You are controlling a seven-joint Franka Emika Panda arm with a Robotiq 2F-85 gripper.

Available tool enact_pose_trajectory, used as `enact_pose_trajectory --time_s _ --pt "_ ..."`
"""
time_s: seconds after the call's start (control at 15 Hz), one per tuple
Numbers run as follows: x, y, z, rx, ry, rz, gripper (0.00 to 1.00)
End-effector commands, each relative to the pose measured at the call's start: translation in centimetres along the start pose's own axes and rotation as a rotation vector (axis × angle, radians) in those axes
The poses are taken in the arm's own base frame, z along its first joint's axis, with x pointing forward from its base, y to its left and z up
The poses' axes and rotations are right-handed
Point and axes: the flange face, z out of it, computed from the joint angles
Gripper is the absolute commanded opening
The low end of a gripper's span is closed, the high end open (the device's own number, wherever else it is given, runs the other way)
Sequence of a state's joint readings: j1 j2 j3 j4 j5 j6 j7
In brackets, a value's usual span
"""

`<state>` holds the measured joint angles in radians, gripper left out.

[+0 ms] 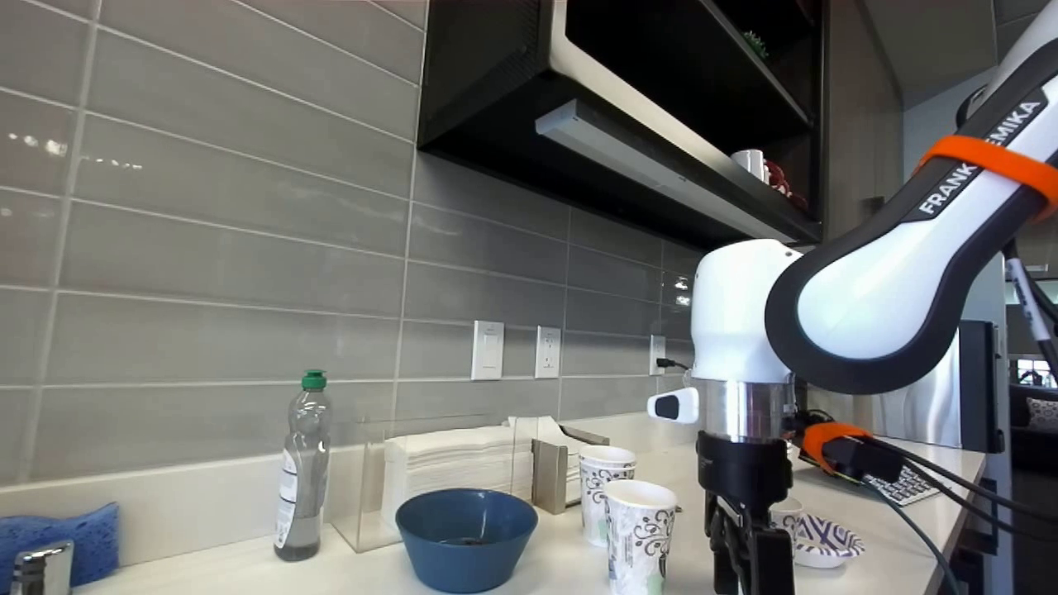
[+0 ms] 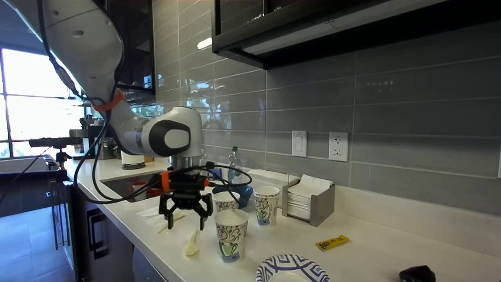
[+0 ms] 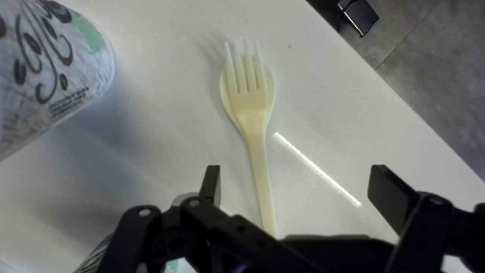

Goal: Put one white spoon in the coffee cup at the front.

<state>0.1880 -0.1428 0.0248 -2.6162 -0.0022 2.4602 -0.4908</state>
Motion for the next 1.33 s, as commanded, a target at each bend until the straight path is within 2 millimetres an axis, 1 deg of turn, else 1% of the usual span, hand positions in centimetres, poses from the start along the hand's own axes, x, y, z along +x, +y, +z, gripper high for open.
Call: enact_pose_trajectory --time_s 0.0,0.4,0.87,1.0,1.13,1.27 --pt "0.5 0.4 1.2 0.006 0.008 -0.010 1.00" --pt "1.0 -0.1 1.0 -0.035 0.001 -0.076 1.00" --pt "1.1 0.3 1.6 -0.052 -0.019 -0.134 1.00" --pt "1.1 0.4 1.8 -0.054 -0.026 -0.145 0.82" --pt "1.1 0.5 2.0 -0.054 -0.032 -0.152 0.57" --pt "1.1 0.6 2.2 -0.054 -0.036 -0.157 0.44"
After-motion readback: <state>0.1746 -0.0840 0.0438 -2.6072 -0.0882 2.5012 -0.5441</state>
